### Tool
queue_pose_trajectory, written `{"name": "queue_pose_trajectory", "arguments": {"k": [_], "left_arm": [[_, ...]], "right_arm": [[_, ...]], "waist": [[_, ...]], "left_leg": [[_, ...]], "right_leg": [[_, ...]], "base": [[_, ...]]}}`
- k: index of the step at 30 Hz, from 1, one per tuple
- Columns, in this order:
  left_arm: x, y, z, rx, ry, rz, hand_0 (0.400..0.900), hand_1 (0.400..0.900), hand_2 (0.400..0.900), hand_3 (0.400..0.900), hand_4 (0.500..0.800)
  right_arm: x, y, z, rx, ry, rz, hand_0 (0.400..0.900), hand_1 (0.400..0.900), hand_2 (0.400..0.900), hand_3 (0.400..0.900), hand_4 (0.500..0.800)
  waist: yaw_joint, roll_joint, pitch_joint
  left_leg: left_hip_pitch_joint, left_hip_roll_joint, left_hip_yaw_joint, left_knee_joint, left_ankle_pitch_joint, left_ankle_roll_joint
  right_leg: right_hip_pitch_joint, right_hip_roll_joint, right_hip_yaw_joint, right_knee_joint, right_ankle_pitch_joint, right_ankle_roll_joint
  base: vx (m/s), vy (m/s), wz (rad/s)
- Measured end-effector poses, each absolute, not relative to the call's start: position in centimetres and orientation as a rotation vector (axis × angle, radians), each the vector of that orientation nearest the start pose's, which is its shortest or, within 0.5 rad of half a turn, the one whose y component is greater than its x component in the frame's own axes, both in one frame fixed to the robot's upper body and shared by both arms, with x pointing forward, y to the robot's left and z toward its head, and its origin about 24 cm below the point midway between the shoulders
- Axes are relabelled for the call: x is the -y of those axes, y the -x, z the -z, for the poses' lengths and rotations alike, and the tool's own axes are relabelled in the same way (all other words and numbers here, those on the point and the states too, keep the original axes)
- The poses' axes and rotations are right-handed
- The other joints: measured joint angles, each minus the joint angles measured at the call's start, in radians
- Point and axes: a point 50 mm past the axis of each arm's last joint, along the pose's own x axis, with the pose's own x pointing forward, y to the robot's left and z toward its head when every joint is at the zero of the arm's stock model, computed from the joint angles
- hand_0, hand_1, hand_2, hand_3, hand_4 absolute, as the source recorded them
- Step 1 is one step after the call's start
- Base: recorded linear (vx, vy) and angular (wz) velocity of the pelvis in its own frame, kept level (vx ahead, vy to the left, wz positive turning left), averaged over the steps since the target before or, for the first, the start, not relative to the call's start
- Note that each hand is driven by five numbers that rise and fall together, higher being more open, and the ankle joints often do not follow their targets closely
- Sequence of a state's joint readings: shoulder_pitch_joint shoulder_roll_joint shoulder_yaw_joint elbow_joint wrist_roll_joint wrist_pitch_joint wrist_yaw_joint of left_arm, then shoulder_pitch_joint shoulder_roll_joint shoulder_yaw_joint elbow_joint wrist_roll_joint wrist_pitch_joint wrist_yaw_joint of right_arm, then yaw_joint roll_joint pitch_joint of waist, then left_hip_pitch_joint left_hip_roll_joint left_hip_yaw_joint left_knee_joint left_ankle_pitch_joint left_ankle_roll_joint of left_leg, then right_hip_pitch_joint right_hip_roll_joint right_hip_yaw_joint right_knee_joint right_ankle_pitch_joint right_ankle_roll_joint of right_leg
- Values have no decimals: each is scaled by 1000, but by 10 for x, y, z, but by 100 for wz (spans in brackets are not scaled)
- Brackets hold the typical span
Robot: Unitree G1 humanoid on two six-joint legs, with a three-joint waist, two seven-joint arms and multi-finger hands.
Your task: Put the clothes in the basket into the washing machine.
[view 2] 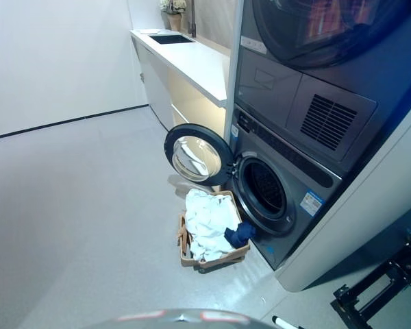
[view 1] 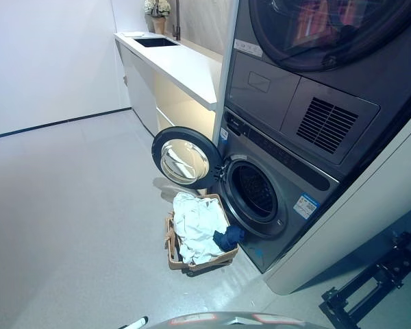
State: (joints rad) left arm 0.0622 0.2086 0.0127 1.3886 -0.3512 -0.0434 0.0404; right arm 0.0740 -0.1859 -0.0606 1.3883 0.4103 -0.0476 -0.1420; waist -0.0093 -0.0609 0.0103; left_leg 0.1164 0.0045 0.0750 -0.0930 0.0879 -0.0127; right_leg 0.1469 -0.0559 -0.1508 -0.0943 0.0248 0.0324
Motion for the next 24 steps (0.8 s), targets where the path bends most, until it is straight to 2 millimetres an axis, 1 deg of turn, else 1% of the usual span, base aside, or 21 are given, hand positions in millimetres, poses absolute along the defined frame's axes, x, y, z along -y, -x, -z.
{"name": "queue_pose_trajectory", "arguments": {"k": [24], "left_arm": [[-239,-29,171,-1353,92,-449,900,900,900,900,800]], "right_arm": [[237,-21,171,-1359,-120,608,900,900,900,900,800]], "waist": [[0,0,0]], "left_leg": [[-1,0,0,0,0,0]], "right_leg": [[-1,0,0,0,0,0]], "base": [[0,-3,0]]}}
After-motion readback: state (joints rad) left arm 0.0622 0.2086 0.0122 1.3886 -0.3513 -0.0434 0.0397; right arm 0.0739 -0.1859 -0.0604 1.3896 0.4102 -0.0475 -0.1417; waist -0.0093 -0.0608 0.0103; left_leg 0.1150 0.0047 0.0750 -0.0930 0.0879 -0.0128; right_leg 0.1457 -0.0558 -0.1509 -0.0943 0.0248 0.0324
